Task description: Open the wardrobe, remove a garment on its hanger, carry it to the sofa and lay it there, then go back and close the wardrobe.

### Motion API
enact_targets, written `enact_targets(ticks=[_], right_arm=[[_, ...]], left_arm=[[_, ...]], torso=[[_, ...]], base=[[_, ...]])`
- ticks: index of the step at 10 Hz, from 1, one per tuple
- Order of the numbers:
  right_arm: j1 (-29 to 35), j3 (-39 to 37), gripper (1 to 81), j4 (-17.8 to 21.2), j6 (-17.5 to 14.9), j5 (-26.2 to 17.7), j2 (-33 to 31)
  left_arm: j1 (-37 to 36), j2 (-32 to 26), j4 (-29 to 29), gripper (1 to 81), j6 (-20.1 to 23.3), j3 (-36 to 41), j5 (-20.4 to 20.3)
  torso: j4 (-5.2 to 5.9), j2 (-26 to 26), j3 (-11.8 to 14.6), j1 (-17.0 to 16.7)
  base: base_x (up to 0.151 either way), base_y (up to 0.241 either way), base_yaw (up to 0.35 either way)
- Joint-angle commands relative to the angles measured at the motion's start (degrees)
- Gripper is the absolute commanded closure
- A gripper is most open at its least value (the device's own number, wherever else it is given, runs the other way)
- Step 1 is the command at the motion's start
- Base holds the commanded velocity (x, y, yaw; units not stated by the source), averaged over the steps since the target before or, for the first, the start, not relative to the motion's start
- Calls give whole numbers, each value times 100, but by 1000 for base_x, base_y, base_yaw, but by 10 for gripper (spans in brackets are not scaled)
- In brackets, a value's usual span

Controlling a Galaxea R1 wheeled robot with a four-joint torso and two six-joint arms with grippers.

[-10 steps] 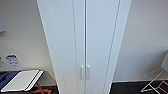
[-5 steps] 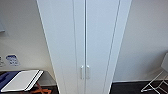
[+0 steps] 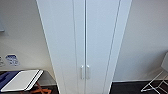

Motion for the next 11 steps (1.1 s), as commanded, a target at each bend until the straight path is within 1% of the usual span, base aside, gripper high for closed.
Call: enact_targets(ticks=[1, 2, 3, 4, 5, 6, 7, 8, 9, 10, 11], right_arm=[[1815, 1275, 10, 96, 124, -202, -923], [2177, 1452, 10, 105, 134, -203, -1002], [2529, 1532, 10, 96, 142, -203, -1003], [2925, 1567, 10, 96, 203, -315, -968], [3267, 1559, 10, 70, 335, -500, -881], [3618, 1532, 10, 70, 380, -623, -784], [3944, 1453, 10, 70, 388, -827, -634], [4243, 1261, 10, 79, 423, -976, -372], [4515, 1050, 10, 70, 564, -1046, -100], [4744, 804, 10, 87, 582, -1159, 217], [4921, 549, 10, 70, 625, -1388, 525]], left_arm=[[-1519, -958, 37, 10, 34, 1134, 528], [-1899, -1072, 37, 10, 26, 1302, 617], [-2321, -1109, 37, 10, 34, 1382, 811], [-2778, -1109, 20, 10, 26, 1409, 986], [-3286, -1048, -60, 10, 17, 1409, 1222], [-3753, -943, -69, 10, -43, 1409, 1625], [-4149, -810, -60, 10, -176, 1382, 1831], [-4491, -696, -69, 10, -290, 1313, 1874], [-4791, -557, -60, 10, -430, 1243, 1944], [-5020, -380, -60, 10, -519, 1067, 2085], [-5143, -169, -60, 10, -580, 821, 2121]], torso=[[0, 0, 0, 0], [0, 2, -2, 0], [0, 4, -5, 0], [0, 6, -5, 2], [0, 9, -7, 5], [0, 9, -9, 7], [0, 11, -11, 7], [0, 13, -13, 9], [0, 15, -15, 11], [0, 17, -18, 13], [0, 19, -20, 15]], base=[[0, 0, 0], [0, 0, 0], [0, 0, 0], [0, 0, 0], [0, 0, 0], [0, 0, 0], [0, 0, 0], [0, 0, 0], [0, 0, 0], [0, 0, 0], [0, 0, 0]])
